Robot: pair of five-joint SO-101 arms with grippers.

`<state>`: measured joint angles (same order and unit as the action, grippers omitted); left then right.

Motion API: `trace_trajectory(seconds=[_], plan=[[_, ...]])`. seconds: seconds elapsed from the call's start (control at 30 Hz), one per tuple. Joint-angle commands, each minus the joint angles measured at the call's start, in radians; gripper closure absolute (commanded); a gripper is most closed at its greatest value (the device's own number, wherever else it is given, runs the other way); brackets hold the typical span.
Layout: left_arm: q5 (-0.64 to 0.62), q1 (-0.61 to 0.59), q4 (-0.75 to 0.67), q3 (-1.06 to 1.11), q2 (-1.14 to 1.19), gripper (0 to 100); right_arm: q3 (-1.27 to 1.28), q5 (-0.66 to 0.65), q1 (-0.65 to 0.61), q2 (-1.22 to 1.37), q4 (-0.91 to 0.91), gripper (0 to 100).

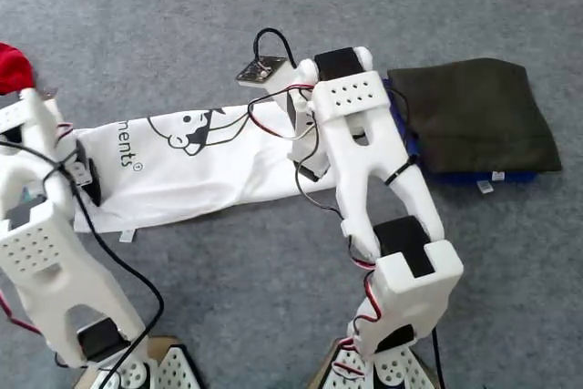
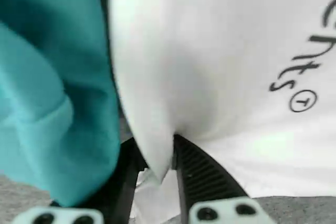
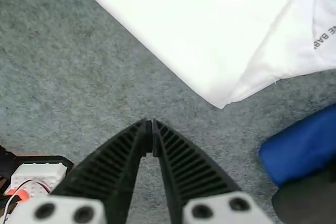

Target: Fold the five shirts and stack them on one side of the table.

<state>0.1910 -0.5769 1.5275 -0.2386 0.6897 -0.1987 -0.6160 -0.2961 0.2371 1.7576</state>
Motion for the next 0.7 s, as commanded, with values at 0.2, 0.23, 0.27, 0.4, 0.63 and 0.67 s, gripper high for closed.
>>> trace_trajectory(seconds=[0.2, 0.23, 0.27, 0.4, 0.63, 0.67], plan=[[-0.002, 0.153, 0.132, -0.162, 0.011, 97, -0.005, 0.002, 0.086, -0.153, -0.005, 98.4], [-0.002, 0.179, 0.155, -0.2, 0.011, 97, -0.008, 0.0, 0.101, -0.162, -0.005, 98.4], [-0.002, 0.206, 0.178, -0.239, 0.011, 97, -0.008, 0.0, 0.117, -0.173, -0.005, 98.4], [-0.015, 0.325, 0.232, -0.367, 0.011, 97, -0.01, 0.0, 0.157, -0.223, -0.031, 98.4], [-0.152, 0.495, 0.232, -0.458, 0.011, 97, -0.008, 0.0, 0.164, -0.291, -0.11, 98.4], [-0.166, 0.521, 0.232, -0.476, 0.011, 97, -0.008, 0.0, 0.169, -0.294, -0.115, 98.4]])
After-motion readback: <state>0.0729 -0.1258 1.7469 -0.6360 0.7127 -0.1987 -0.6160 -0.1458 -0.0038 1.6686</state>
